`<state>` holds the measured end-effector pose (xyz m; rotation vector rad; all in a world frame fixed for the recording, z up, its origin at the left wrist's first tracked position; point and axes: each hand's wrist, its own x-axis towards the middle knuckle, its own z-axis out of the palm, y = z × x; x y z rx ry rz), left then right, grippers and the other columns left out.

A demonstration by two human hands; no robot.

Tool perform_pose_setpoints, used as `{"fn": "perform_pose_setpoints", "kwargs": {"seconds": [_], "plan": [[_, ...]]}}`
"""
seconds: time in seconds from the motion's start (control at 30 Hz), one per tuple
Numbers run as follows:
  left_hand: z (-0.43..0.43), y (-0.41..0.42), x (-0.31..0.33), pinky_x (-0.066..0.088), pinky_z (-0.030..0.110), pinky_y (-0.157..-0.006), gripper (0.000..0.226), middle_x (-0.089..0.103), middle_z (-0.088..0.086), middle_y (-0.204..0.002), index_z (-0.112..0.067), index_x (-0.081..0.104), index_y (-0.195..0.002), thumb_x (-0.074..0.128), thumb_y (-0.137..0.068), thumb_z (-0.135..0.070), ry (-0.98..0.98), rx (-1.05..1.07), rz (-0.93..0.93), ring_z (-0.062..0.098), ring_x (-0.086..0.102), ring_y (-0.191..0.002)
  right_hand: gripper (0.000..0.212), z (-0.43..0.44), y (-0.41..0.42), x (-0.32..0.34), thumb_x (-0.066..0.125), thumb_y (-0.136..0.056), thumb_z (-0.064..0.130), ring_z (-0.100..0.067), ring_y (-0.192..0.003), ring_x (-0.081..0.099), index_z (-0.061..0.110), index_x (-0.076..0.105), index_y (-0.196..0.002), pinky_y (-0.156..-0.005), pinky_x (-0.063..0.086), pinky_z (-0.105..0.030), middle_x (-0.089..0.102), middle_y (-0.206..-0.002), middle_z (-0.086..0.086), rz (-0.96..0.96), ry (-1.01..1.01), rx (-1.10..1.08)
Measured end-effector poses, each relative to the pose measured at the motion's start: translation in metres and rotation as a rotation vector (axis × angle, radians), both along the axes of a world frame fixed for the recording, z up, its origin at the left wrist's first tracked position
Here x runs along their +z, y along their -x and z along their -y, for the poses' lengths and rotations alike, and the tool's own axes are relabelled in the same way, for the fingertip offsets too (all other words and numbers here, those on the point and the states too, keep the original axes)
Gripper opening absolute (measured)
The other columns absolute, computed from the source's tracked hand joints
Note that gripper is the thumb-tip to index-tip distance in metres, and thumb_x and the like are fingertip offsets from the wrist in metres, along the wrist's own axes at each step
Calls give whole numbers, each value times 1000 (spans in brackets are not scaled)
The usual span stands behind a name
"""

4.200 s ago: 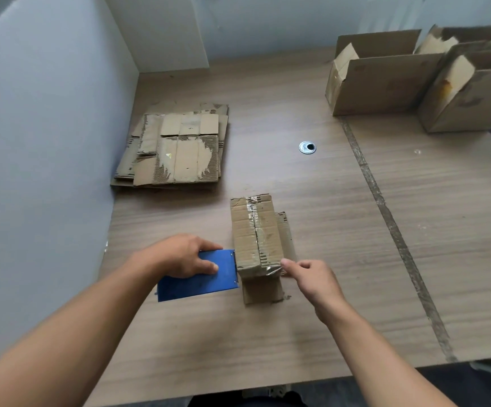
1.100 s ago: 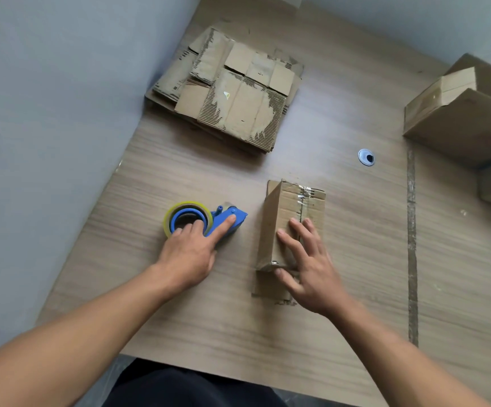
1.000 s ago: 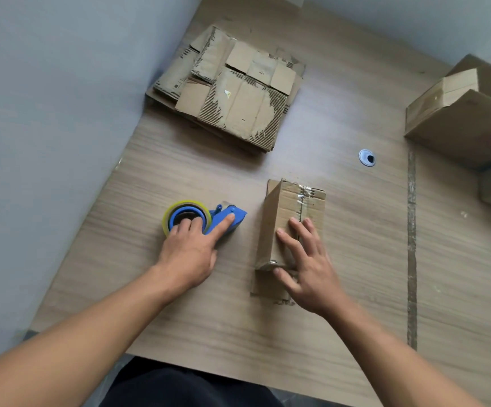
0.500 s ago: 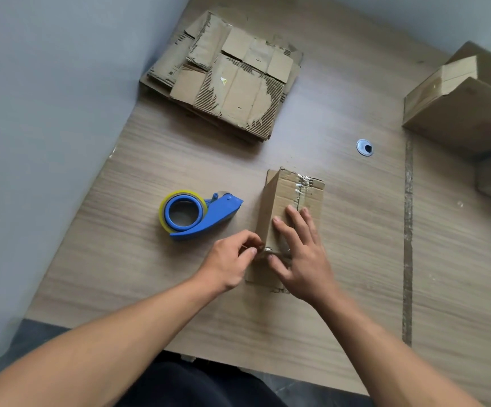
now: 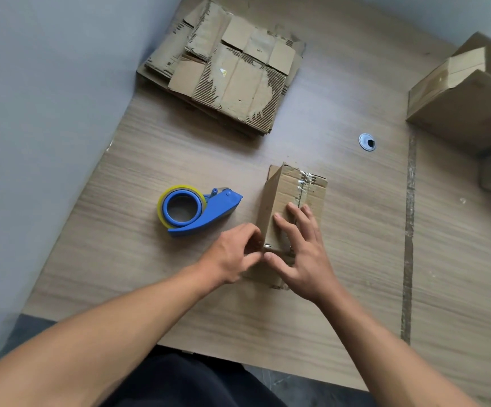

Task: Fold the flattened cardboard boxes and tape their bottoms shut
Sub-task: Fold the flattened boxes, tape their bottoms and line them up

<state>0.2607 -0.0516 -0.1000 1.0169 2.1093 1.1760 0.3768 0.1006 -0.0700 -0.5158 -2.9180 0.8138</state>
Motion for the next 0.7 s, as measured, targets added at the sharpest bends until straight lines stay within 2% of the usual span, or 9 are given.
{"fn": "perform_pose_setpoints", "kwargs": {"seconds": [0.13, 0.23, 0.33, 0.57, 0.7], "plan": [[-5, 2, -4, 36, 26, -67, 21, 48, -10, -82, -14, 57, -91, 75, -81, -18, 26, -8, -89, 12, 44, -73, 70, 2, 4, -5, 57, -82, 64, -25, -151, 16, 24, 53, -139, -118, 20, -42, 34, -157, -3, -37, -45, -26], [-5, -1, -9, 45, 32, -69, 21, 47, -11, -86, -15, 56, -94, 74, -82, -17, 12, -12, -81, 18, 51, -75, 68, 0, 5, -5, 58, -84, 62, -35, -146, 28, 20, 53, -137, -111, 36, -51, 40, -152, -11, -54, -200, 33], [-7, -3, -13, 48, 36, -74, 25, 45, -11, -92, -15, 56, -100, 73, -83, -17, 27, -28, -81, 24, 57, -83, 76, -1, 6, 0, 57, -82, 66, -41, -142, 33, 13, 56, -137, -101, 45, -59, 43, -149, -18, -3, -327, 91], [-7, 5, -18, 48, 37, -74, 26, 45, -10, -89, -14, 56, -99, 75, -84, -23, 9, -79, -109, 22, 54, -80, 64, 2, 6, 2, 51, -90, 54, -43, -141, 35, 11, 55, -138, -80, 54, -60, 44, -149, -19, 7, -363, 113], [-8, 12, -18, 50, 35, -76, 28, 51, -6, -90, -12, 59, -100, 78, -83, -22, -17, -138, -85, 16, 53, -79, 62, 0, 4, 3, 49, -92, 51, -42, -143, 31, 12, 51, -141, -77, 55, -60, 39, -153, -18, 12, -350, 123]]}}
